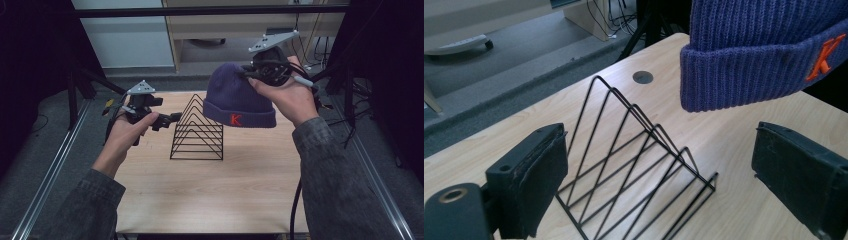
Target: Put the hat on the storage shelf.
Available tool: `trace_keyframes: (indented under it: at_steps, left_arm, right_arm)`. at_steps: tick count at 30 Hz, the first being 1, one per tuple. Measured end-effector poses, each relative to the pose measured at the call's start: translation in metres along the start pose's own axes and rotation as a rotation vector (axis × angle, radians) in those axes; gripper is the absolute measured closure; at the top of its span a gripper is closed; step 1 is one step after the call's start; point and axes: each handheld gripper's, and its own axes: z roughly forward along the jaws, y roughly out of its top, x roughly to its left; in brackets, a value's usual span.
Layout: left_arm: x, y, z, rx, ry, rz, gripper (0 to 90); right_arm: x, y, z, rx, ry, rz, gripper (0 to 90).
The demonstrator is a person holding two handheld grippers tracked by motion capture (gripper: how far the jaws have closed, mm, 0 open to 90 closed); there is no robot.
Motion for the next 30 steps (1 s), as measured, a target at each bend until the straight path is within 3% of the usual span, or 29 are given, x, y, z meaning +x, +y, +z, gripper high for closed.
trace_keyframes:
  at_steps: [7, 15, 30]
  left_arm:
    - [0.009, 0.007, -0.001, -0.004, 0.008, -0.002, 8.0]
    - [0.009, 0.006, -0.005, -0.010, 0.014, -0.002, 8.0]
    - [0.005, 0.002, 0.002, -0.005, 0.001, 0.003, 8.1]
  right_arm:
    - [-0.003, 0.017, 0.017, -0.032, 0.009, 0.016, 80.5]
    - [-0.002, 0.028, 0.034, -0.021, 0.013, 0.023, 80.5]
    - [0.019, 0.041, 0.043, -0.057, 0.078, 0.008, 80.4]
